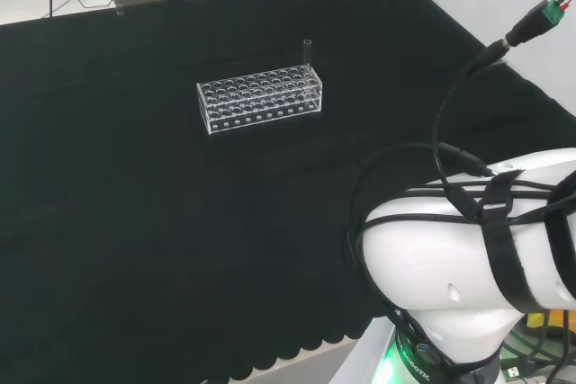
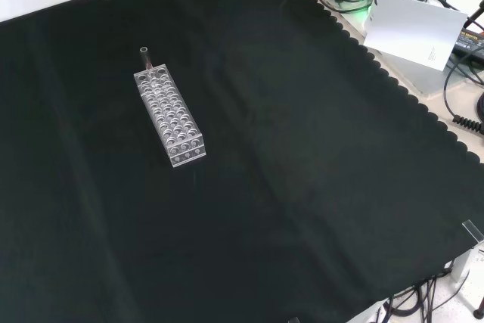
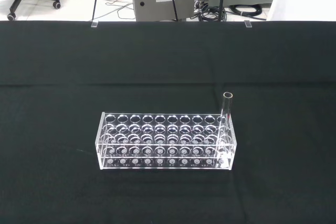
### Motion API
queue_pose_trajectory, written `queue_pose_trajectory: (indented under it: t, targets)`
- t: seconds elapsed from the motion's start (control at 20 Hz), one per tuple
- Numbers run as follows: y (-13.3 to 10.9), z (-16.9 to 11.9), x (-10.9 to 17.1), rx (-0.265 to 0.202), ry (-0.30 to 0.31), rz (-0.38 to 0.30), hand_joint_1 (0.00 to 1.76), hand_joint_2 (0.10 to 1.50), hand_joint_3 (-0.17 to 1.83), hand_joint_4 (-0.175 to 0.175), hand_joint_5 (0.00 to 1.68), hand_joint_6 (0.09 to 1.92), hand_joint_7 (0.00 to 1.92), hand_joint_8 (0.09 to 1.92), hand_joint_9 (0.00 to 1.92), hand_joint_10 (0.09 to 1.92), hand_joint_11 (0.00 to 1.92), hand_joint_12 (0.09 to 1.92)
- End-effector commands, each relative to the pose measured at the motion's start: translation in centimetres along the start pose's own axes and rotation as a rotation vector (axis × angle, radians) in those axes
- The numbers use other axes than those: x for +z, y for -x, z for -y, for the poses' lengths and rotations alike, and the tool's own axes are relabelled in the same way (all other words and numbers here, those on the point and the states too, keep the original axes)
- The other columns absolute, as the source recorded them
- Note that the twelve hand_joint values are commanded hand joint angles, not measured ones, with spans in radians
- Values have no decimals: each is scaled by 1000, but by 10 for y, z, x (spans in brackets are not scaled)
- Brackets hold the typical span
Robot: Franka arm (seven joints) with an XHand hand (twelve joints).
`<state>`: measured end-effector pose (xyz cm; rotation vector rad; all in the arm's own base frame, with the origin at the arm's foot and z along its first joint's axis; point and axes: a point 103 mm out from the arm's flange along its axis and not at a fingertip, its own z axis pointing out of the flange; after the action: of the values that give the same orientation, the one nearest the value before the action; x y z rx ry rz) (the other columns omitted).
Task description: Pick up the test tube.
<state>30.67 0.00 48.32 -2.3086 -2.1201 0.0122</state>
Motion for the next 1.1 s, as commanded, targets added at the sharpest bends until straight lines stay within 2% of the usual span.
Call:
queue_pose_trajectory:
  t: [0.05,0.2,0.5,0.7,1.1]
  targets:
    - [0,-2,0,-2,2,7,636,741,574,-20,104,137,0,676,21,837,43,1489]
    - [0,-10,1,-8,-9,-5,631,768,527,-20,115,98,0,667,2,871,4,1575]
    - [4,-25,5,-4,1,-59,630,779,507,-20,124,87,0,688,0,909,0,1601]
    - [7,-47,11,-11,-44,-65,635,786,490,-25,153,87,11,797,27,974,36,1618]
    - [9,-102,32,-40,-119,-61,678,787,484,-44,235,87,121,878,137,986,130,1592]
